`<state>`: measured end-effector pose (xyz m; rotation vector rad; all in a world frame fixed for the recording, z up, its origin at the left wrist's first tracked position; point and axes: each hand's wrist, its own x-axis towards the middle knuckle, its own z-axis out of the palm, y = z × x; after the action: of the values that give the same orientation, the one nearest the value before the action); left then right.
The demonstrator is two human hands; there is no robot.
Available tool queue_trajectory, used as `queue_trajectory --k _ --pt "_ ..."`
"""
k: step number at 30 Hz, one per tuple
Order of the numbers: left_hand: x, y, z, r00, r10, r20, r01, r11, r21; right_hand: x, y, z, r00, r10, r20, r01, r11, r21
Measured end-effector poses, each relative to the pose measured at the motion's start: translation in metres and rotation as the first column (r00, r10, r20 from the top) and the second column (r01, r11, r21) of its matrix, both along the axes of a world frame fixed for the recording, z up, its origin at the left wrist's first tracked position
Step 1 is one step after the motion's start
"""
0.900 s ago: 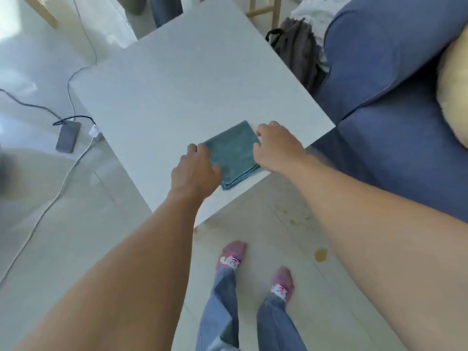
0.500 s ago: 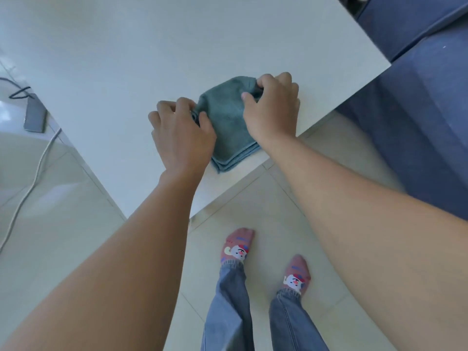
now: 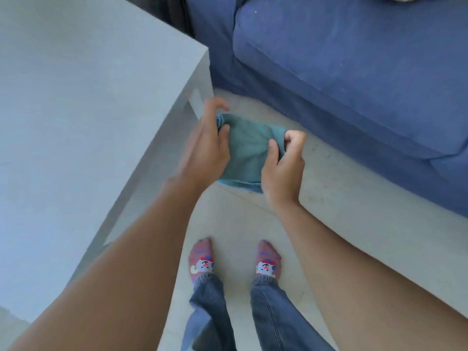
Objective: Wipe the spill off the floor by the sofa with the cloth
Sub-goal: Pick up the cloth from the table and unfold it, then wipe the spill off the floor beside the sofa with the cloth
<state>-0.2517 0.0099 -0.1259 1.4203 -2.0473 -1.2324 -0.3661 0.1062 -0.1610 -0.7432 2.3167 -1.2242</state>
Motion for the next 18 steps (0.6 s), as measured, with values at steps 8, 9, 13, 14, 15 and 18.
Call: queue_trajectory --k 8,9,13,14,15,18 --pt "-0.134 0.116 -0.084 0.832 -0.551 -0.063 0.521 0.737 0.432 -0.119 0.172 -0.065 0.988 -0.151 0.013 0.144 0.963 0.229" --pt "-0.144 0.129 -0.095 0.808 -0.586 -0.064 0.547 0.705 0.451 -0.127 0.191 -0.074 0.989 -0.148 0.023 0.138 0.958 0.250" --pt "-0.180 0.173 -0.150 0.718 -0.696 -0.030 0.618 0.616 0.488 -0.152 0.244 -0.118 0.990 -0.136 0.039 0.113 0.928 0.356" --pt "-0.190 0.184 -0.168 0.699 -0.715 -0.019 0.634 0.608 0.478 -0.160 0.254 -0.132 0.989 -0.144 0.028 0.123 0.918 0.377" --pt "-0.201 0.191 -0.186 0.684 -0.729 -0.003 0.649 0.607 0.458 -0.169 0.261 -0.148 0.989 -0.145 0.014 0.128 0.911 0.391" --pt "-0.236 0.205 -0.247 0.625 -0.778 0.061 0.708 0.598 0.376 -0.198 0.270 -0.206 0.990 -0.140 -0.020 0.136 0.900 0.413"
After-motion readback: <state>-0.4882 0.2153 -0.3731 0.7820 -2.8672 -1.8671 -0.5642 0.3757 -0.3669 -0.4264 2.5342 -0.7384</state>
